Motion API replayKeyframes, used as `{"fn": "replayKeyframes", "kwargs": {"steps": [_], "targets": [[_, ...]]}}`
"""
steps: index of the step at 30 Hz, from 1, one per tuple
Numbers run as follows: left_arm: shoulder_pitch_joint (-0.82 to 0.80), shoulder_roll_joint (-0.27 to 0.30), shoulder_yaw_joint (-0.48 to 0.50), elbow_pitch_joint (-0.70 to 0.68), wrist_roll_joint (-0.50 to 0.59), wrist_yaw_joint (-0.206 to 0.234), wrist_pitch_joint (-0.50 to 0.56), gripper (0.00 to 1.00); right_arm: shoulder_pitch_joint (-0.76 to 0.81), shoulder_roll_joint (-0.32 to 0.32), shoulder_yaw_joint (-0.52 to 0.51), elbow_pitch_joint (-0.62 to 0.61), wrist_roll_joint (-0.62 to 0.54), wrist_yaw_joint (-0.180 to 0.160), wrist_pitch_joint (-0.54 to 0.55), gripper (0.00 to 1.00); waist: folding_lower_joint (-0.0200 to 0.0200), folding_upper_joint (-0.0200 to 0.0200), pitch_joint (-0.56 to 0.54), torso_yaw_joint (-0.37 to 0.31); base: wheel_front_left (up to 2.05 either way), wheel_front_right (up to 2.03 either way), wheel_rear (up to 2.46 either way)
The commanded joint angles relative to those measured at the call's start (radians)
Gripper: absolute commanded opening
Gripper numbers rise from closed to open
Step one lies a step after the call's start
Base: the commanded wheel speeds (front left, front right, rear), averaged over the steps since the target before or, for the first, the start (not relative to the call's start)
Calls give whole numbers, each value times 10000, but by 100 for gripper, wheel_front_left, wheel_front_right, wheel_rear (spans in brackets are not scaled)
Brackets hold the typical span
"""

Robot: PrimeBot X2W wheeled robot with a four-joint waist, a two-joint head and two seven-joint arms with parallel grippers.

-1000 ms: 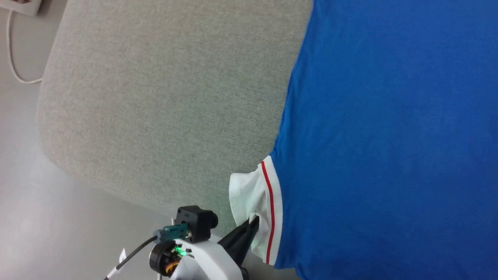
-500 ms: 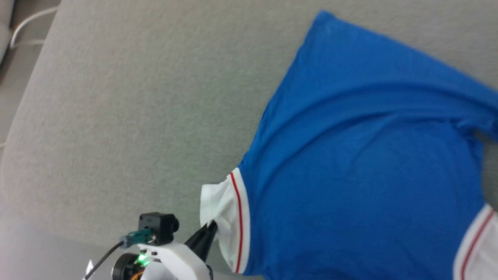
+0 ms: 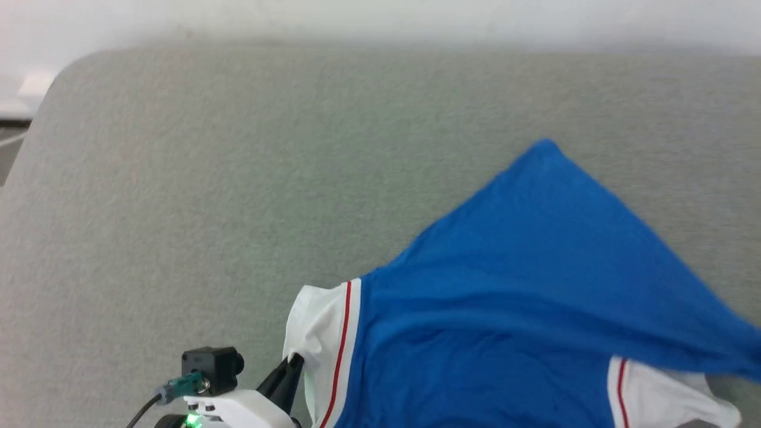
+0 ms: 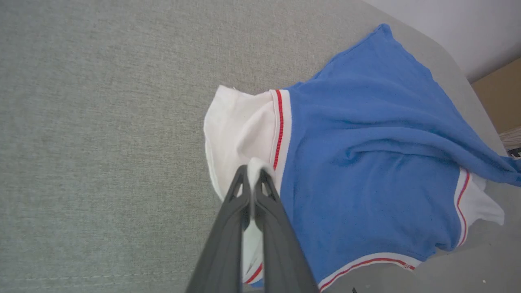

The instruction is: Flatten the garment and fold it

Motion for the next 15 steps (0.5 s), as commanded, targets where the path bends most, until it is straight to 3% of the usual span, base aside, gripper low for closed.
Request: {"fn": "replayKeyframes", "kwargs": {"steps": [1,8,10,15], "targets": [[64,45,33,0,-5,61,-69,0,222,151,-112,-120,-62,-19,88,0,2,0,-508,-503,0,0,0],[-86,-44,96,-129,32,39,-274,0,1477,966,-954,-1015,-377,-19,733,0,2,0,-383,-447,0,0,0],[-181,-63,91,-168,58,16,-294,0,1415,1030,-1072,-1215,-455,-19,760,100,2,0,-299,-373,0,0,0],[-441,-88,42,-301,202,-10,-324,0,620,908,-1074,-1980,-438,-19,918,100,2,0,59,-60,0,0,0]]}}
